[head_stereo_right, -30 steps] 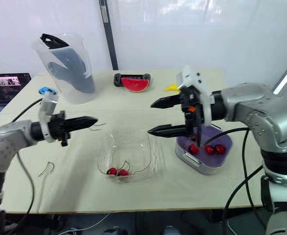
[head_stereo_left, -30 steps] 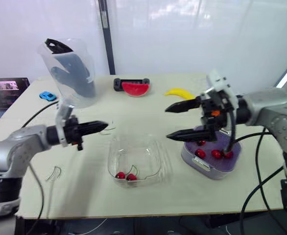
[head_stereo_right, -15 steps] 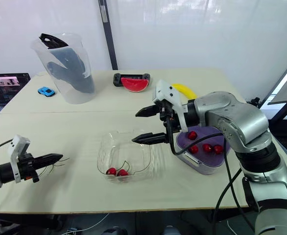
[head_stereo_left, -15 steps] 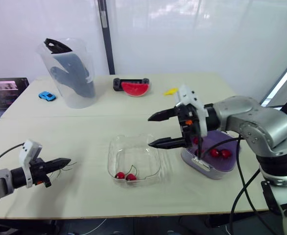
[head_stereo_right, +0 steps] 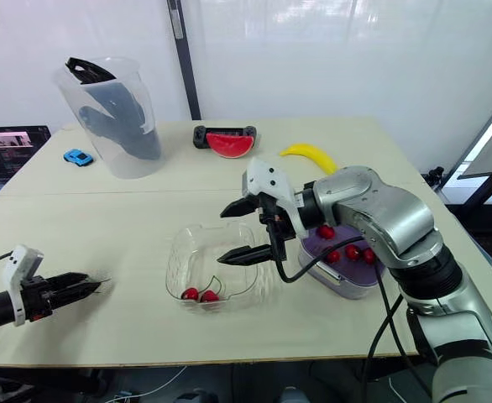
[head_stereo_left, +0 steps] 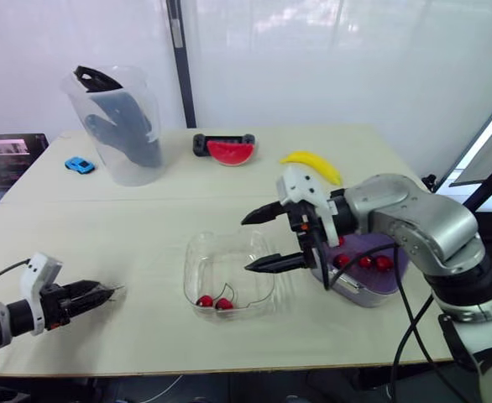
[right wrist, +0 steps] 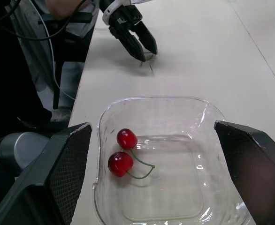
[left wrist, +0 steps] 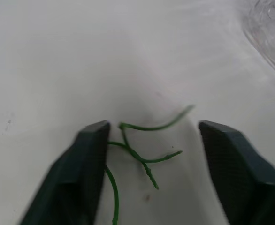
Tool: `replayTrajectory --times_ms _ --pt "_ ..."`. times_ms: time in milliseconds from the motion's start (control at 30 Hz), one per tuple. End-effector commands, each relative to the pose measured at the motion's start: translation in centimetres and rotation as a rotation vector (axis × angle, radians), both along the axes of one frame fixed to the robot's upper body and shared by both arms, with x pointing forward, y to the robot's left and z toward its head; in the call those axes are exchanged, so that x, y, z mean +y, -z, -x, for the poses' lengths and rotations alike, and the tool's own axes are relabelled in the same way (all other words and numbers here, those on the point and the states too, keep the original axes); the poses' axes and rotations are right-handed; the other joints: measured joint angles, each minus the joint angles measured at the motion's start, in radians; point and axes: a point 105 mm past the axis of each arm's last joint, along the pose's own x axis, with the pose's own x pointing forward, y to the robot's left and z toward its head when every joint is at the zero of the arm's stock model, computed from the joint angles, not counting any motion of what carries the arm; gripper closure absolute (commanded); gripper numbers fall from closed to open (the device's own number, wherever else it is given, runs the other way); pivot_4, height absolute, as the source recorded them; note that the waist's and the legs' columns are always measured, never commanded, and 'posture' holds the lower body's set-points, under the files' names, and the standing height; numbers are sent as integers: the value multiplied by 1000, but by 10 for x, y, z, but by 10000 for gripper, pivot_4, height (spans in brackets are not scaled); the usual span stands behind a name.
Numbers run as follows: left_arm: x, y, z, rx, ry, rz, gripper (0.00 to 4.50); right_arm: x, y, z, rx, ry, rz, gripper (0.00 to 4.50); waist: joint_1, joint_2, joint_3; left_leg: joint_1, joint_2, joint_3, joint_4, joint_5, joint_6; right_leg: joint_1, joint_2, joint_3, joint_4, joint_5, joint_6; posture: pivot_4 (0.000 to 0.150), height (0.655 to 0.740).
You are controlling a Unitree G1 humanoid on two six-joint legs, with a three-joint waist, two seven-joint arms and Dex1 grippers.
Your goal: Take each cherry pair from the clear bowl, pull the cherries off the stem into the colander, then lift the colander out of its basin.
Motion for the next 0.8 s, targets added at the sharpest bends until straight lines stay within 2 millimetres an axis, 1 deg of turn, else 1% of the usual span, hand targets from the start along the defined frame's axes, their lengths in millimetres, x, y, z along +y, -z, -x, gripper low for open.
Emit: replayTrajectory --times_ms 33,233,300,367,400,433,467,533,600,633,700,767,800 --pt "5 -37 -3 -112 2 -9 555 -5 -17 7 -41 -1 -55 0 0 0 0 0 0 0 0 0 0 0 0 0 0 0 0 1500 7400" --pt "-7 -66 -9 -171 71 -35 555 -11 -18 9 -26 28 -72 0 1 0 0 0 0 0 0 0 0 0 0 0 0 0 0 1500 7400" --pt "-18 -79 -10 -197 155 -74 555 -14 -17 9 -29 38 -66 0 0 0 0 0 0 0 0 0 0 0 0 0 0 0 0 1500 7400" --pt "-41 -94 -9 -208 294 -99 555 -19 -15 10 -19 44 -41 0 1 0 0 0 0 0 0 0 0 0 0 0 0 0 0 1500 7400" --pt "-57 -102 -7 -218 382 -116 555 -20 -13 10 -16 47 -25 0 3 0 0 0 0 0 0 0 0 0 0 0 0 0 0 1500 7400" --pt "-67 -106 -6 -222 439 -126 555 -21 -12 11 -14 49 -15 0 5 0 0 0 -1 0 0 0 0 1 -1 0 0 0 0 1500 7400" --pt "-81 -114 -6 -243 496 -133 555 -21 -8 7 -30 70 11 0 4 0 0 0 -1 0 0 0 0 1 0 0 -1 0 0 1500 7400" --pt "-97 -123 -7 -273 559 -142 555 -21 -2 2 -52 93 46 0 2 0 0 0 -1 0 0 0 0 1 0 0 0 0 0 1500 7400" --pt "-106 -128 -7 -292 597 -150 555 -20 4 0 -64 97 69 0 -5 0 0 0 0 0 0 0 0 0 1 0 0 0 0 1500 7400" --pt "-117 -132 -5 -316 641 -153 555 -16 11 -3 -86 101 111 0 -8 0 0 0 0 1 0 0 0 0 1 1 0 0 0 1500 7400" --pt "-129 -132 -1 -336 704 -179 555 -6 18 -8 -113 99 145 0 -13 0 0 0 0 1 -1 0 0 -1 2 1 1 0 0 1500 7400" --pt "-132 -128 1 -334 721 -190 555 5 21 -18 -155 121 159 0 -23 0 0 0 0 1 -1 0 0 -2 3 1 1 0 0 1500 7400" --pt "-132 -126 2 -333 719 -190 555 10 24 -23 -138 144 168 0 -28 0 0 0 0 1 -1 0 0 -2 3 1 1 0 0 1500 7400"
